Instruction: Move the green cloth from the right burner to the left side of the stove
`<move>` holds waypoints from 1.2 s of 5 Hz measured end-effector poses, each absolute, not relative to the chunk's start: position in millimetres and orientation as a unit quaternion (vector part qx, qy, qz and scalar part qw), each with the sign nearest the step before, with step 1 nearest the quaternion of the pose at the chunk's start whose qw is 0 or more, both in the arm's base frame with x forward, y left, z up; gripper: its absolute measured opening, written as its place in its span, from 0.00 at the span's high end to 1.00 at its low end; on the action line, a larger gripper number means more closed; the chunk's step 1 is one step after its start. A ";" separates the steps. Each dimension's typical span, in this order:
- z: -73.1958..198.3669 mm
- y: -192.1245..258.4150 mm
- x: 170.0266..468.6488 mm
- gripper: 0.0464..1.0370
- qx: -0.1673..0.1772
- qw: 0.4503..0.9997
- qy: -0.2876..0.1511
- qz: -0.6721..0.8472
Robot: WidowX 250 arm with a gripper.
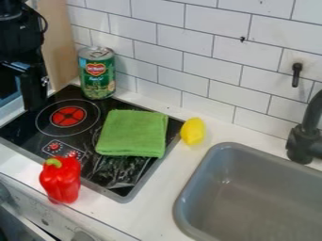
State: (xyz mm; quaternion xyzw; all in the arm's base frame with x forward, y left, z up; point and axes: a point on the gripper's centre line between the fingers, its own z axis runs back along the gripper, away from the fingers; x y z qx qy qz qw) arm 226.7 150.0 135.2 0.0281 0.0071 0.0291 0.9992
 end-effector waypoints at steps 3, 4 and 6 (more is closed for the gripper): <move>107.2 104.1 276.2 0.04 0.036 0.999 -0.011 0.036; 93.7 72.8 309.8 0.04 0.030 0.999 -0.022 0.016; 74.5 55.4 346.4 0.04 0.008 0.999 -0.051 0.014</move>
